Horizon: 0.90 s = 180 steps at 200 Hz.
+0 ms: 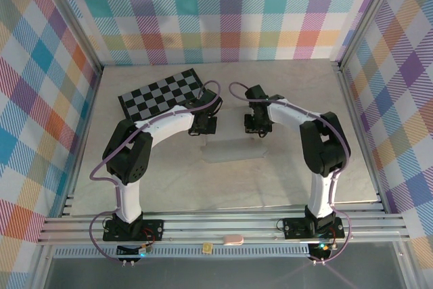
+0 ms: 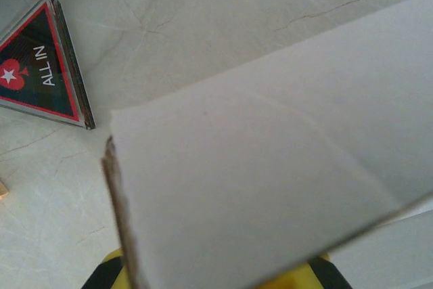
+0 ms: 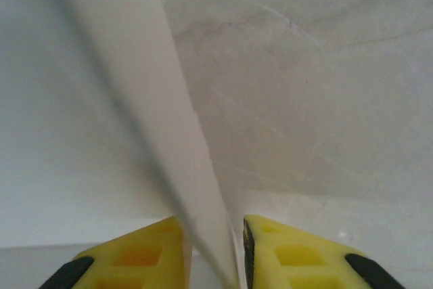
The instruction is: Fold the paper box
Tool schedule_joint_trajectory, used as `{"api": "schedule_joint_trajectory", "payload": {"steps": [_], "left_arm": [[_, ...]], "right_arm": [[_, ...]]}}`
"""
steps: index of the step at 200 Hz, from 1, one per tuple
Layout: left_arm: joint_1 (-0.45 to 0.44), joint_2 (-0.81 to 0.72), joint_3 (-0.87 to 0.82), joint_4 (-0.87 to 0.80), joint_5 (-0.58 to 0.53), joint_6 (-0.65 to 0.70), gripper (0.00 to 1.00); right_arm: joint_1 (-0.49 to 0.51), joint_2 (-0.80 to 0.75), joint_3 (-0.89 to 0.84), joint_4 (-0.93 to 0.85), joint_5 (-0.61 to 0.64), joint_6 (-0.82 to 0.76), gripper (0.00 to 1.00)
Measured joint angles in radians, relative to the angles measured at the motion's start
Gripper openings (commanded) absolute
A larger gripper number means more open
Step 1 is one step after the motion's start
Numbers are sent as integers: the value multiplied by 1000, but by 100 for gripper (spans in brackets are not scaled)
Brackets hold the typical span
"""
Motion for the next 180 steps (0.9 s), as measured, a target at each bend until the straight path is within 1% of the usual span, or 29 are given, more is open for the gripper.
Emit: {"api": "schedule_joint_trajectory", "payload": {"steps": [24, 47, 70, 88, 129, 150, 168, 180], "left_arm": [[0, 0, 1, -1, 0, 0, 0], [0, 1, 2, -1, -6, 0, 0], [-2, 7, 8, -19, -24, -8, 0], [-2, 25, 23, -27, -36, -20, 0], [-11, 58, 51, -34, -58, -38, 0], [-12, 65, 60, -35, -61, -46, 0], [-12, 68, 63, -34, -63, -50, 3], [-12, 72, 66, -31, -65, -50, 3]], "right_arm": [[23, 29, 47, -39, 64, 6, 0], [59, 35, 66, -87, 145, 36, 0], [106, 38, 93, -150, 240, 103, 0], [130, 38, 97, -180, 283, 159, 0], [138, 38, 74, -191, 303, 230, 0], [138, 35, 69, -187, 304, 238, 0], [138, 34, 69, -187, 304, 238, 0], [138, 34, 69, -187, 304, 241, 0]]}}
